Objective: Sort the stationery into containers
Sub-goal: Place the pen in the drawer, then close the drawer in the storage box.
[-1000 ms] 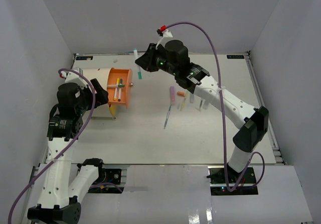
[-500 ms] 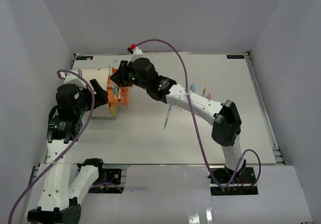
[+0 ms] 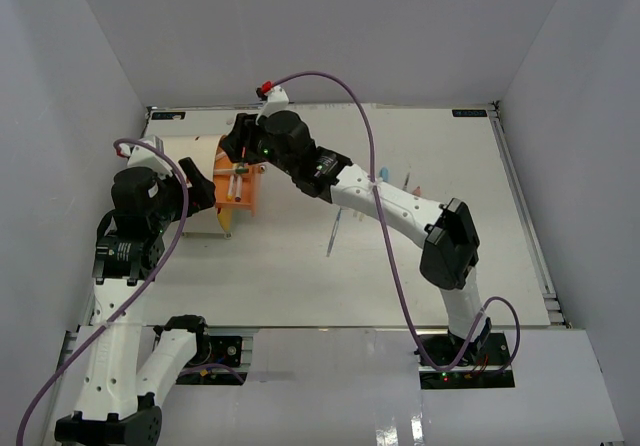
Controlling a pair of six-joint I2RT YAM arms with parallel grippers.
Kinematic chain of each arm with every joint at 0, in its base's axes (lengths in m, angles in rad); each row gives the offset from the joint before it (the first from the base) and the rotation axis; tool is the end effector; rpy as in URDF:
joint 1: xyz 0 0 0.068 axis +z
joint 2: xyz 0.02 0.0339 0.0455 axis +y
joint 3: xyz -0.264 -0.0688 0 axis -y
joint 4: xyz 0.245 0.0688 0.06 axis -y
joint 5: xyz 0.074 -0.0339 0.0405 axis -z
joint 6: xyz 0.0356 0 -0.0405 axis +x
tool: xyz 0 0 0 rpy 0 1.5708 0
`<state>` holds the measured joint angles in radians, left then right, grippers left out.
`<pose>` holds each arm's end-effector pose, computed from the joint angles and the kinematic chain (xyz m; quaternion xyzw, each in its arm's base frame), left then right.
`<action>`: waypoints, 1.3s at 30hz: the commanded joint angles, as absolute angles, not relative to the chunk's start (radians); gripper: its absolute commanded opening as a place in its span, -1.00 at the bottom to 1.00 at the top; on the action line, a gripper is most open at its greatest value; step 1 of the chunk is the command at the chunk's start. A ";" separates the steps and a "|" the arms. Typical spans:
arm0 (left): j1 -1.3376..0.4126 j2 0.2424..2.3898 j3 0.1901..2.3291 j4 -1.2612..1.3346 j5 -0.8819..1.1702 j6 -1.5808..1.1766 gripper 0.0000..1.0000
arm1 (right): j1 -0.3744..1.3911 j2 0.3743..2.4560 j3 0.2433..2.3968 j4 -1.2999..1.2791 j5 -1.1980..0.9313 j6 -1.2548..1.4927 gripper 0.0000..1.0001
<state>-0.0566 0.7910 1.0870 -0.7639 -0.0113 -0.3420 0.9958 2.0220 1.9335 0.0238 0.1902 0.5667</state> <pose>0.1488 -0.0080 0.3806 -0.1241 0.8427 -0.0990 0.5145 0.2739 0.4102 0.3821 -0.0912 0.7235 0.4302 0.5322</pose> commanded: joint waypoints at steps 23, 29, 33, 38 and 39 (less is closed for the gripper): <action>-0.063 1.034 1.135 -0.348 -0.230 -0.218 0.96 | 0.643 1.733 1.437 0.141 -0.672 -0.049 0.37; -0.061 1.048 1.039 -0.172 -0.244 -0.132 0.96 | 0.658 1.842 1.503 0.184 -0.745 -0.080 0.39; -0.063 1.060 0.973 -0.111 -0.210 -0.106 0.96 | 0.686 1.900 1.590 0.179 -0.750 -0.098 0.40; -0.061 1.078 0.940 -0.084 -0.181 -0.098 0.96 | 0.704 1.966 1.655 0.187 -0.732 -0.097 0.40; -0.061 1.080 0.939 -0.086 -0.176 -0.100 0.96 | 0.709 1.976 1.666 0.187 -0.730 -0.094 0.40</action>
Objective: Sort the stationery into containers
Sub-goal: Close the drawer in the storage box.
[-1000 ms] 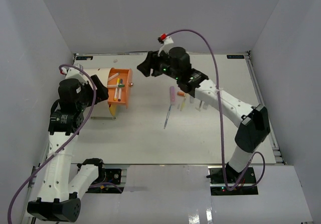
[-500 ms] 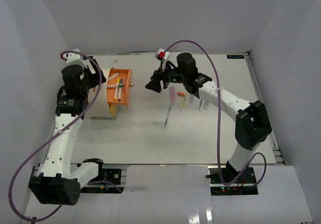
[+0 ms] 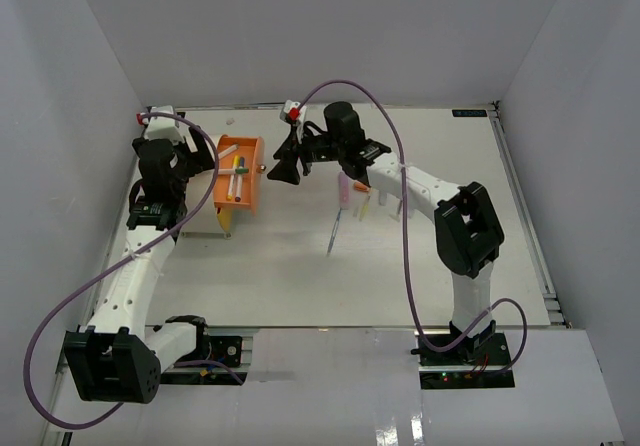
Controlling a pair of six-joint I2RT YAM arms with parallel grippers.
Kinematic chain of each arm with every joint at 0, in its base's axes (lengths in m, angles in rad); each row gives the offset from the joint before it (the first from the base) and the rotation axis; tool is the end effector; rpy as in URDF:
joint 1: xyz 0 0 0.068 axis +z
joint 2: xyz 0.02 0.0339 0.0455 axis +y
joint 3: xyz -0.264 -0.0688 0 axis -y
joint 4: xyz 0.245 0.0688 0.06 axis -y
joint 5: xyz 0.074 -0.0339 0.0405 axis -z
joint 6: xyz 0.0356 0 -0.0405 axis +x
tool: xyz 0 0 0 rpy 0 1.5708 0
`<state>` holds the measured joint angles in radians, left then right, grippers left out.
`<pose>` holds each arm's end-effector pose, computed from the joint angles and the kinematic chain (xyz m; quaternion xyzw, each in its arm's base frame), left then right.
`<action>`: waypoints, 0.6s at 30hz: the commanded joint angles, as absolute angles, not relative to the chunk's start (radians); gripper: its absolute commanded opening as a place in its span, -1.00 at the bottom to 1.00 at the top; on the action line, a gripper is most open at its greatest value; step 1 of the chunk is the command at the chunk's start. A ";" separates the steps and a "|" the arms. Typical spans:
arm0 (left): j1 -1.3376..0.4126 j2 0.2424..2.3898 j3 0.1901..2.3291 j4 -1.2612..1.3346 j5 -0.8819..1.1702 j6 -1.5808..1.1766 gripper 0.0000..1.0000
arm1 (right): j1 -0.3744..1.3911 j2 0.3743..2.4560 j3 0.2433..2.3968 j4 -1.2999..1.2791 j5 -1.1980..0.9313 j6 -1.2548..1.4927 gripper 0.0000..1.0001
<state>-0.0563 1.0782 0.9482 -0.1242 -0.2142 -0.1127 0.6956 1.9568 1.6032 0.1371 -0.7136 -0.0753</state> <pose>0.2512 -0.0066 0.3465 -0.0875 0.7843 0.0329 0.6132 0.3448 0.3182 0.3078 -0.4774 0.5944 0.4384 0.4760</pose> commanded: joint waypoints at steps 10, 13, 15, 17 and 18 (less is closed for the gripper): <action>-0.061 1.072 0.900 -0.091 -0.127 -0.130 0.96 | 0.739 2.054 1.743 0.178 -0.727 -0.106 0.40; -0.061 1.066 0.899 -0.097 -0.115 -0.140 0.96 | 0.752 2.074 1.764 0.186 -0.730 -0.106 0.40; -0.061 1.066 0.897 -0.100 -0.103 -0.146 0.96 | 0.758 2.083 1.778 0.205 -0.732 -0.100 0.40; -0.061 1.068 0.897 -0.107 -0.101 -0.161 0.96 | 0.762 2.105 1.798 0.210 -0.739 -0.095 0.40; -0.061 1.068 0.896 -0.106 -0.101 -0.167 0.96 | 0.767 2.121 1.822 0.210 -0.739 -0.095 0.40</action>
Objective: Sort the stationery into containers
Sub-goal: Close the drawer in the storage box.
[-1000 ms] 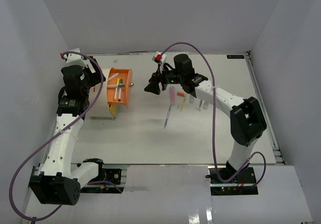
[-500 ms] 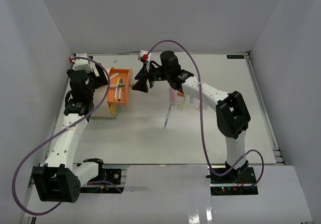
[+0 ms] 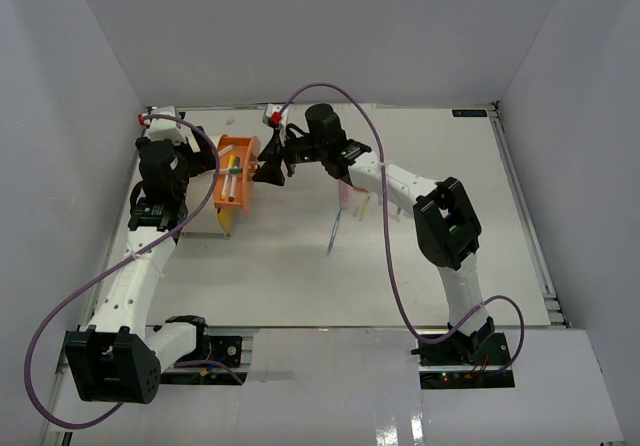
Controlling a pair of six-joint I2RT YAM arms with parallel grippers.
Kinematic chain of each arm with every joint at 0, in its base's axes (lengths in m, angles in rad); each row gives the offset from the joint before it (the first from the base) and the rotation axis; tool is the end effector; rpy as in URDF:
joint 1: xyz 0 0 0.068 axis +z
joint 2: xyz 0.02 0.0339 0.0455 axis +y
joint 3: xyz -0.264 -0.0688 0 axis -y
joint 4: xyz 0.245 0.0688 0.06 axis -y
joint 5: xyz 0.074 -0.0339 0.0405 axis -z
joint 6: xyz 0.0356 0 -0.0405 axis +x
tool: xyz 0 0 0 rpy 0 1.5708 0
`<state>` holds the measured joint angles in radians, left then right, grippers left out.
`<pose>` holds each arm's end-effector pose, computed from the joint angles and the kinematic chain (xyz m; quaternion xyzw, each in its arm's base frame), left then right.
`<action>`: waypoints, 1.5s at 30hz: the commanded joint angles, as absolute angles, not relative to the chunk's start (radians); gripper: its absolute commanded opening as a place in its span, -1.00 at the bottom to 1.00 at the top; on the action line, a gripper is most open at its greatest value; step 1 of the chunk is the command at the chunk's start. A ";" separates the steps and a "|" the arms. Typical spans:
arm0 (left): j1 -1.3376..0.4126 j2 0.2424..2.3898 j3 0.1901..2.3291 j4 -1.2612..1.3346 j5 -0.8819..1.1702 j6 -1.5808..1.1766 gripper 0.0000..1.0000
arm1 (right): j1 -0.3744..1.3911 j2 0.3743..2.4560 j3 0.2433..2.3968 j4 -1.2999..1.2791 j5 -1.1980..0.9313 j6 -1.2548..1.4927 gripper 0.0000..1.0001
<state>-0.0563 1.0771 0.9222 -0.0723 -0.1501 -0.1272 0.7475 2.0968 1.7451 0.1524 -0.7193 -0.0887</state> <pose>0.2525 -0.0089 0.3429 -0.0743 0.7784 0.0016 0.6234 0.3522 0.3585 0.2938 -0.4978 0.5715 0.4495 0.4728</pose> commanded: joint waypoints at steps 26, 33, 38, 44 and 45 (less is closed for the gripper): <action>-0.054 1.117 0.907 -0.141 -0.068 -0.249 0.96 | 0.845 2.286 1.910 0.502 -0.703 0.064 0.45; -0.038 1.121 0.908 -0.141 -0.043 -0.265 0.96 | 0.859 2.299 1.924 0.545 -0.663 0.083 0.46; -0.034 1.120 0.908 -0.141 -0.035 -0.271 0.96 | 0.861 2.293 1.919 0.542 -0.652 0.089 0.46; -0.029 1.120 0.908 -0.141 -0.034 -0.273 0.96 | 0.853 2.232 1.815 0.549 -0.614 0.080 0.47; -0.029 1.118 0.908 -0.141 -0.035 -0.273 0.96 | 0.850 2.226 1.798 0.549 -0.615 0.083 0.47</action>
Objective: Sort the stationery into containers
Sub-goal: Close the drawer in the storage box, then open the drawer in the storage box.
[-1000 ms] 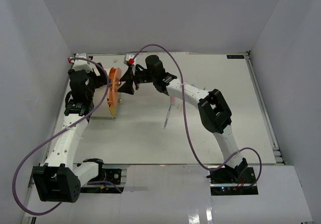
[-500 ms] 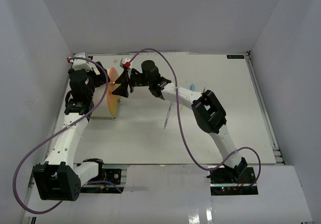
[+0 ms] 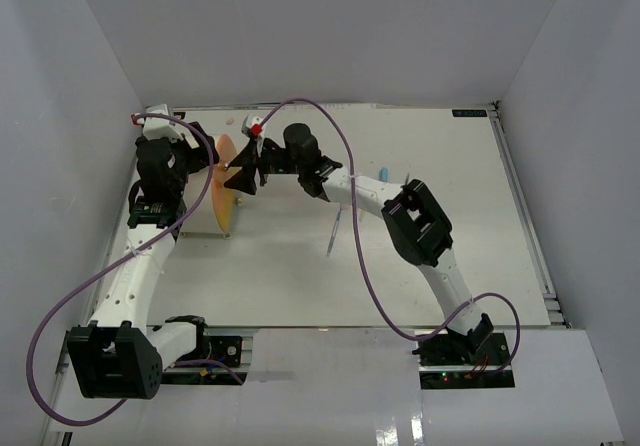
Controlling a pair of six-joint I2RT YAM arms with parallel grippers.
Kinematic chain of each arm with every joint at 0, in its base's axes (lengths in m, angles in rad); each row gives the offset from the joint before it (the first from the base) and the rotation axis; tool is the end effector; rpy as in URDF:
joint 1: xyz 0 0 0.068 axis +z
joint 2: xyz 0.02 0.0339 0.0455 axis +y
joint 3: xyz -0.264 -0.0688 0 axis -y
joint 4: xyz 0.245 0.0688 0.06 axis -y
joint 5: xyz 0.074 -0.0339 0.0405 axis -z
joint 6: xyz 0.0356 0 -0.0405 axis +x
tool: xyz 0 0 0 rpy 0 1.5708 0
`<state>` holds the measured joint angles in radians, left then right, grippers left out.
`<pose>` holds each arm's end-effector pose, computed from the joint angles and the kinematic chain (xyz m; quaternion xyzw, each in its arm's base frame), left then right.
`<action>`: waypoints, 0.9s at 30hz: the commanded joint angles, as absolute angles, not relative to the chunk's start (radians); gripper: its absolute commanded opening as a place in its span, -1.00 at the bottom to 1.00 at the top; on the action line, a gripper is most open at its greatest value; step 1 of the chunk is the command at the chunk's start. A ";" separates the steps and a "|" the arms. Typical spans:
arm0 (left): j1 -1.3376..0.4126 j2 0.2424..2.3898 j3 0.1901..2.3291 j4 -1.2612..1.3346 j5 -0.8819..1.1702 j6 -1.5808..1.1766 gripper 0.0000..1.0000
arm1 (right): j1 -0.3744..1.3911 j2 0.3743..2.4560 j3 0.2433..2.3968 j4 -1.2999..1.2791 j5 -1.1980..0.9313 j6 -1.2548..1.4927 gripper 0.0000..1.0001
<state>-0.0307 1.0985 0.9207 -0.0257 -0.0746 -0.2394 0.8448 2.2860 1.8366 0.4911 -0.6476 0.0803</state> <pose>0.2588 -0.0053 0.3422 -0.1041 0.7681 -0.0563 0.6293 0.3439 0.4197 0.2647 -0.4578 0.5232 0.5024 0.5140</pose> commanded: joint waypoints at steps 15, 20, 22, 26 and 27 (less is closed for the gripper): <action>-0.026 1.118 0.910 -0.143 -0.028 -0.273 0.96 | 0.819 2.238 1.729 0.551 -0.647 0.081 0.44; -0.025 1.117 0.908 -0.144 -0.028 -0.273 0.96 | 0.819 2.283 1.766 0.555 -0.656 0.086 0.42; -0.025 1.117 0.911 -0.146 -0.028 -0.273 0.96 | 0.819 2.299 1.785 0.555 -0.670 0.089 0.40; -0.023 1.118 0.911 -0.146 -0.023 -0.273 0.96 | 0.821 2.322 1.822 0.551 -0.686 0.092 0.40; -0.021 1.120 0.910 -0.144 -0.021 -0.275 0.96 | 0.822 2.329 1.830 0.549 -0.689 0.092 0.39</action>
<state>-0.0269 1.0988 0.9207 -0.0250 -0.0616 -0.2451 0.8185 2.3081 1.7721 0.5053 -0.6605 0.0868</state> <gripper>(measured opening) 0.979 0.699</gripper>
